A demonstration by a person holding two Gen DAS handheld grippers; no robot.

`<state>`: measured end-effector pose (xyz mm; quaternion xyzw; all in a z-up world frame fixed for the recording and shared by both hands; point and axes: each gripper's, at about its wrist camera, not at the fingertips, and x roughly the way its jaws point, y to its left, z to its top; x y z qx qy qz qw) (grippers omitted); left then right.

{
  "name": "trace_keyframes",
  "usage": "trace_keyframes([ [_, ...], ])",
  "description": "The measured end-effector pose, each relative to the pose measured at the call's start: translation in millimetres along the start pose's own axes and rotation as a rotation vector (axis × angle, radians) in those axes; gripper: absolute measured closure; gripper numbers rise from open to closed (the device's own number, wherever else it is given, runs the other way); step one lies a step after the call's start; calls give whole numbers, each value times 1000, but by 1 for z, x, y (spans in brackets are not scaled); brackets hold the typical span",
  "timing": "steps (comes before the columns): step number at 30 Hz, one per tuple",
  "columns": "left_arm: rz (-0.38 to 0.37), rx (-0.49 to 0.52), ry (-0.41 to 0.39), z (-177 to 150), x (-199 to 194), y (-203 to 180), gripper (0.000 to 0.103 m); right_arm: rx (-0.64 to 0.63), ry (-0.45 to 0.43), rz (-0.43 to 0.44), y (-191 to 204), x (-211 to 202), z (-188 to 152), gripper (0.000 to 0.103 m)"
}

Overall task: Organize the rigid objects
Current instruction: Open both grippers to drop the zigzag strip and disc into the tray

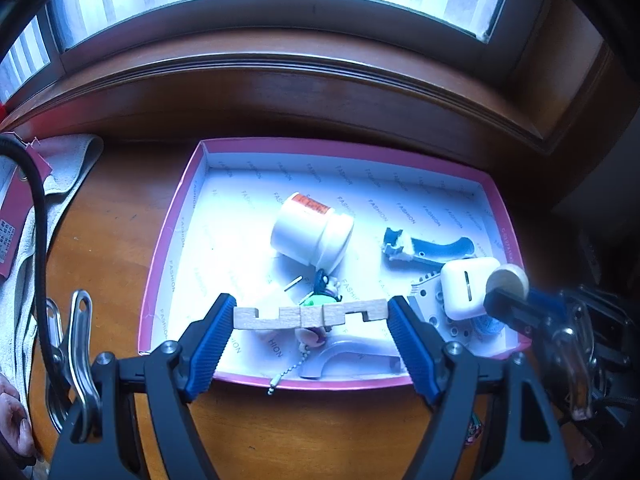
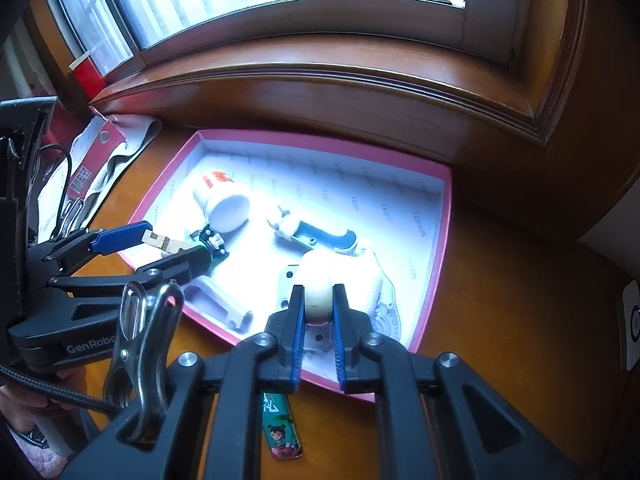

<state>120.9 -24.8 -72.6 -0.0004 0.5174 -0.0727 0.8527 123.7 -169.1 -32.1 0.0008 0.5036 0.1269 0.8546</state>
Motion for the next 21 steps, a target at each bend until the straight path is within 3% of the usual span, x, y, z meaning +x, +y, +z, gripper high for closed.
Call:
trace_keyframes([
  [21, -5, 7, -1, 5, 15, 1, 22, -11, -13, -8, -1, 7, 9, 90],
])
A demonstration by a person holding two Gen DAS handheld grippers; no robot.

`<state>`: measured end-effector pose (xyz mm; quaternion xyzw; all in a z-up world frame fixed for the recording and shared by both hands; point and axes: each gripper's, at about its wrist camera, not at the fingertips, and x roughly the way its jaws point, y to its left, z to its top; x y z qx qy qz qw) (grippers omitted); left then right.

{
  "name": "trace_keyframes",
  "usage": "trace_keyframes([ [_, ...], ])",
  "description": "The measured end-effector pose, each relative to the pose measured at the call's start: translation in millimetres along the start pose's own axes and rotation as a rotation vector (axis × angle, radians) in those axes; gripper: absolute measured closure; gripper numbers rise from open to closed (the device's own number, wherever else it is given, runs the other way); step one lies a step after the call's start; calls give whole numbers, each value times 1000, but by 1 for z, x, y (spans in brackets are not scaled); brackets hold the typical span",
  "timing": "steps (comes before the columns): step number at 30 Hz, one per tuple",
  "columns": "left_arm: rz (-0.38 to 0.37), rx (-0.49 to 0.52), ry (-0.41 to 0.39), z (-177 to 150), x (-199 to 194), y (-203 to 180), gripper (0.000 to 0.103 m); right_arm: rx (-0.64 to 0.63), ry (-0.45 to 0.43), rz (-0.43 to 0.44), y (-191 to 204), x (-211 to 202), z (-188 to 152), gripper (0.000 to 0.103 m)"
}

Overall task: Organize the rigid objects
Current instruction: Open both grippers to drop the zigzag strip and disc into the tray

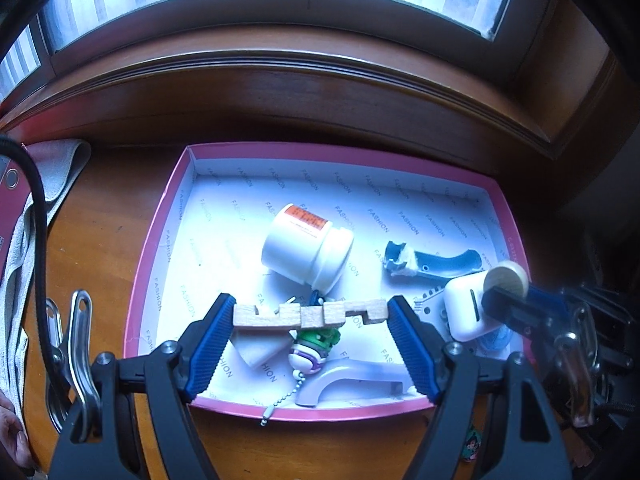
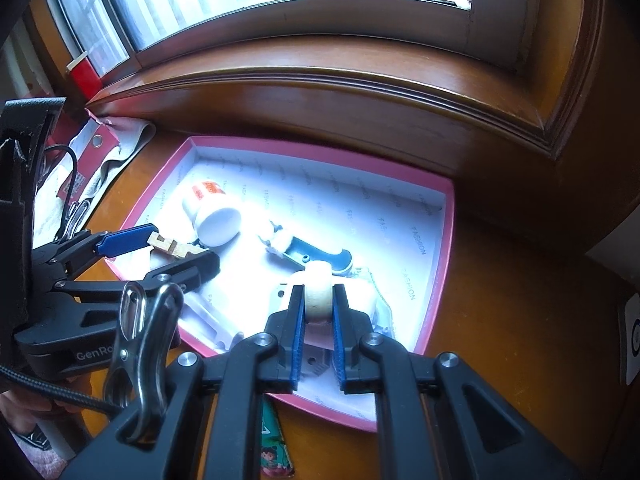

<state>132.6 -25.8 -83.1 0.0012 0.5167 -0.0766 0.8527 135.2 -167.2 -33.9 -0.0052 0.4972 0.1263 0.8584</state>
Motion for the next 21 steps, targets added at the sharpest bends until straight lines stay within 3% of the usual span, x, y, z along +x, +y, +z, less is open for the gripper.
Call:
trace_keyframes([
  [5, 15, 14, 17, 3, 3, -4, 22, 6, -2, 1, -1, -1, 0, 89],
  [11, 26, 9, 21, 3, 6, -5, 19, 17, -11, 3, -2, -4, 0, 75],
  [21, 39, 0, 5, -1, -2, -2, 16, 26, -17, 1, -3, -8, -2, 73],
])
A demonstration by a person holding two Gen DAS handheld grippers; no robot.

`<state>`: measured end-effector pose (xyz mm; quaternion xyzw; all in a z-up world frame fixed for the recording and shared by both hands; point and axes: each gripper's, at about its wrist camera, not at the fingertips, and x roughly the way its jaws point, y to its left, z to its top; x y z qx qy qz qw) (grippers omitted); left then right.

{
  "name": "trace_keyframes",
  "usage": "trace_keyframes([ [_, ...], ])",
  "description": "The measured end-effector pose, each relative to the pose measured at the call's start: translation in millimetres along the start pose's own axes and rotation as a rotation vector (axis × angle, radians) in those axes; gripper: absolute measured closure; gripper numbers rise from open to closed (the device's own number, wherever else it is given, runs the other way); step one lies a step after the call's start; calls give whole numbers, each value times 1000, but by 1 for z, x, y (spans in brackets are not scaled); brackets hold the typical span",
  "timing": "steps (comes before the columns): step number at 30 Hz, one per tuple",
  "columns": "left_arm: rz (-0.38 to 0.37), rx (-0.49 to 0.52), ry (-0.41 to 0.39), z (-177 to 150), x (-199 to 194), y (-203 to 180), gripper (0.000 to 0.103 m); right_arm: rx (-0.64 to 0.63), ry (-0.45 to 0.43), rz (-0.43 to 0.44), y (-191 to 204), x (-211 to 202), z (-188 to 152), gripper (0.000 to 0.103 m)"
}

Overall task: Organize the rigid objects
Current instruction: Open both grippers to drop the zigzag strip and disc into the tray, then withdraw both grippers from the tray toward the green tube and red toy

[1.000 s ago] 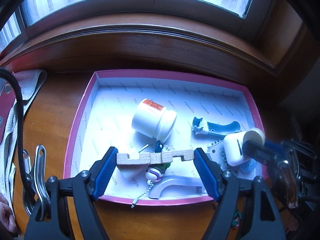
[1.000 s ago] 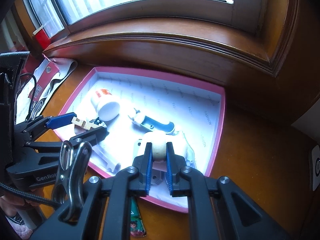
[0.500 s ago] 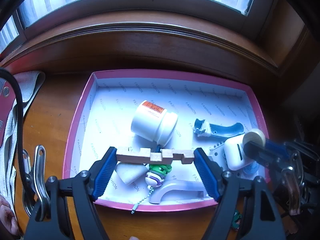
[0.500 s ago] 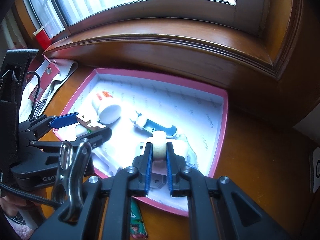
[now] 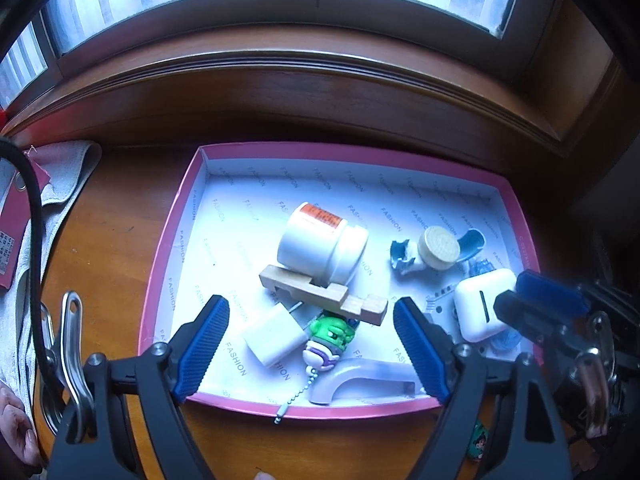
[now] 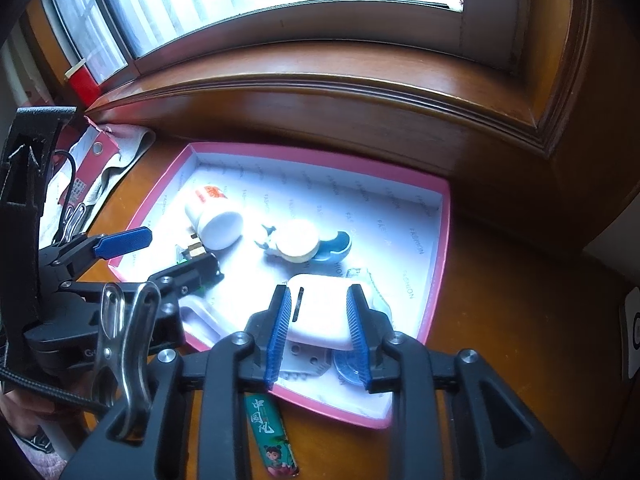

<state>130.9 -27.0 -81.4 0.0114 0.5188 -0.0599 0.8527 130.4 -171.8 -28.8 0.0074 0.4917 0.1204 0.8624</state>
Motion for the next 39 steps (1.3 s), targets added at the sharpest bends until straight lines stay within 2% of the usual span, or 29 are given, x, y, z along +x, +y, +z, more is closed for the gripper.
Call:
trace_keyframes([
  [20, 5, -17, -21, -7, -22, 8, 16, -8, -20, 7, 4, -21, -13, 73],
  [39, 20, -46, -20, -47, -51, 14, 16, -26, -23, 23, 18, -38, -40, 73],
])
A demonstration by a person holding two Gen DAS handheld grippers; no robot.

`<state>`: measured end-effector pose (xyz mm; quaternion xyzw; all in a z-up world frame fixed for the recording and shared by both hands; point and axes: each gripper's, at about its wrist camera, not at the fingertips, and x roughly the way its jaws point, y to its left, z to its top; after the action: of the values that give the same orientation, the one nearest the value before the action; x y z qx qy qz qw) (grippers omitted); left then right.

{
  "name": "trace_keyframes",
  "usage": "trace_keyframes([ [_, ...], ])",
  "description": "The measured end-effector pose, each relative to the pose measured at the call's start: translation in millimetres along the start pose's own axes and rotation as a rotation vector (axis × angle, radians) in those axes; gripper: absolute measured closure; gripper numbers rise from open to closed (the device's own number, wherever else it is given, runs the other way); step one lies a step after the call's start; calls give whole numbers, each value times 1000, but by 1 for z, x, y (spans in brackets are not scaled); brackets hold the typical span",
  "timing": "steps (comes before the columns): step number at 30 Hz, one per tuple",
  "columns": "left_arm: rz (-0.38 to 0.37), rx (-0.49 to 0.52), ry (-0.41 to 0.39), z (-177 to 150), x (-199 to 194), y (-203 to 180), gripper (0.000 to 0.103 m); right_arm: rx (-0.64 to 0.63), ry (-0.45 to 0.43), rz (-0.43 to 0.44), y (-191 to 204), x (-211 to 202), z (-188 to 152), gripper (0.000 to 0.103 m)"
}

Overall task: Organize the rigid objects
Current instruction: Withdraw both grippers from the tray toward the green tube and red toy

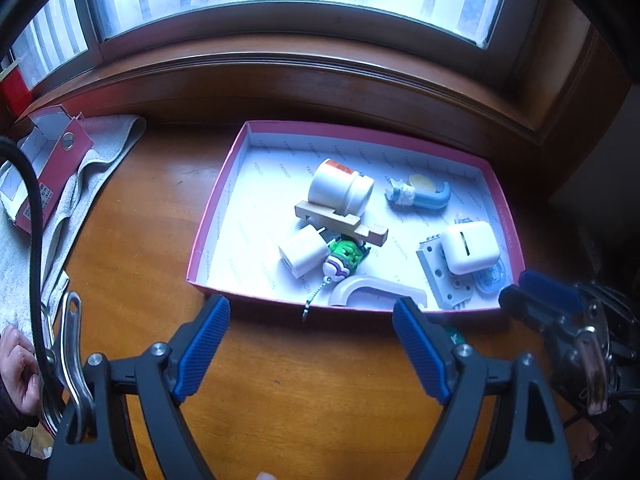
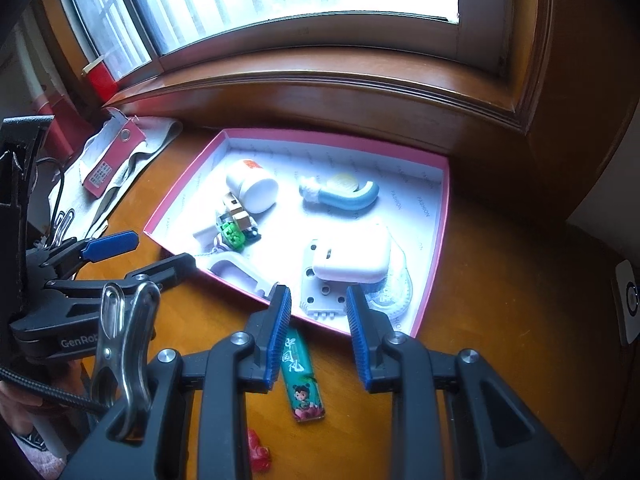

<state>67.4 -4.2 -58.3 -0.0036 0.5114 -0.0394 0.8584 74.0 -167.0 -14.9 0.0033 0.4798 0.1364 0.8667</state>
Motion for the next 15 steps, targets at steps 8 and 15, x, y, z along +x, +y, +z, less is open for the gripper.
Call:
trace_keyframes([
  [8, 8, -17, 3, -18, -11, 6, 16, -14, 7, 5, 6, -8, -17, 73],
  [15, 10, -23, 7, -33, -18, 6, 16, -16, 10, 5, 9, -13, -27, 73],
])
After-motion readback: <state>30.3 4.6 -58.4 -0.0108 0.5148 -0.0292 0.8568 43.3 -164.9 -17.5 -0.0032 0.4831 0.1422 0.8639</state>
